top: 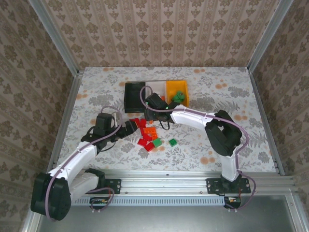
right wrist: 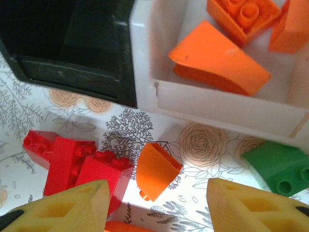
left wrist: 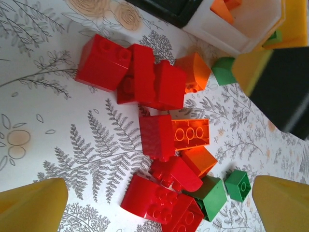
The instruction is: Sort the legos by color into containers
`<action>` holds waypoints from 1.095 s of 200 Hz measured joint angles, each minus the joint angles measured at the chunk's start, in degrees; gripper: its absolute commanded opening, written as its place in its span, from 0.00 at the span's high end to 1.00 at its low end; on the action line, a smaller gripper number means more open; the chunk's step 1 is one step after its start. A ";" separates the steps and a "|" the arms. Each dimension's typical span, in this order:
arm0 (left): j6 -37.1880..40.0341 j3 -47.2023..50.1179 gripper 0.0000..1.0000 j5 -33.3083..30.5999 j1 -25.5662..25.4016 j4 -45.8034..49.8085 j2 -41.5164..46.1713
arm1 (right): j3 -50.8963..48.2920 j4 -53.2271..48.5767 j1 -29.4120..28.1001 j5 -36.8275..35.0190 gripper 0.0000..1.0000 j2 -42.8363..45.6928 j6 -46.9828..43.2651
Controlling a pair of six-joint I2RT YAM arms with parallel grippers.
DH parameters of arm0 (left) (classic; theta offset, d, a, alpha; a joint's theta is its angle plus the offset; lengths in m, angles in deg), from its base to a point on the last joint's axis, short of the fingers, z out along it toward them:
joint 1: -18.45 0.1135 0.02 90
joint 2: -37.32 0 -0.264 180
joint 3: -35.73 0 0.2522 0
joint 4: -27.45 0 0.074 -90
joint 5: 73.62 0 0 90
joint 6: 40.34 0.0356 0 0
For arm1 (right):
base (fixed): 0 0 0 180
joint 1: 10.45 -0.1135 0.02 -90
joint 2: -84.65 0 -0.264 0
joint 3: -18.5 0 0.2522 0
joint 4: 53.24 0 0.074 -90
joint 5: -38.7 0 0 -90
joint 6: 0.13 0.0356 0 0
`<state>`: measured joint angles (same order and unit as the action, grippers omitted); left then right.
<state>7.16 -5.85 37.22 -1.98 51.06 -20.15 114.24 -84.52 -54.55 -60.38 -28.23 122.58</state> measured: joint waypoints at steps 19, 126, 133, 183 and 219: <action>-0.20 0.00 0.00 -0.33 -0.55 0.02 0.09 | -0.04 1.31 0.07 0.55 0.45 -1.60 3.15; -0.42 0.48 0.00 -1.77 -0.55 0.48 2.60 | 0.07 3.82 0.07 -0.63 0.55 -7.98 10.08; -0.42 0.48 0.00 -1.79 -0.57 0.46 2.60 | 0.07 3.82 0.07 -0.98 0.57 -8.00 10.27; -0.42 0.55 0.00 -2.08 -0.55 0.48 2.60 | 0.07 4.76 -0.11 -3.56 0.68 -8.02 9.92; -0.39 0.55 0.00 -2.23 -0.57 0.46 2.58 | -0.13 5.16 -0.92 -5.33 0.70 -8.00 8.68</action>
<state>6.76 -5.30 34.99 -2.54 51.51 -17.57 114.11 -79.36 -55.46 -65.72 -36.23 131.26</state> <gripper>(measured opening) 0.997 0.331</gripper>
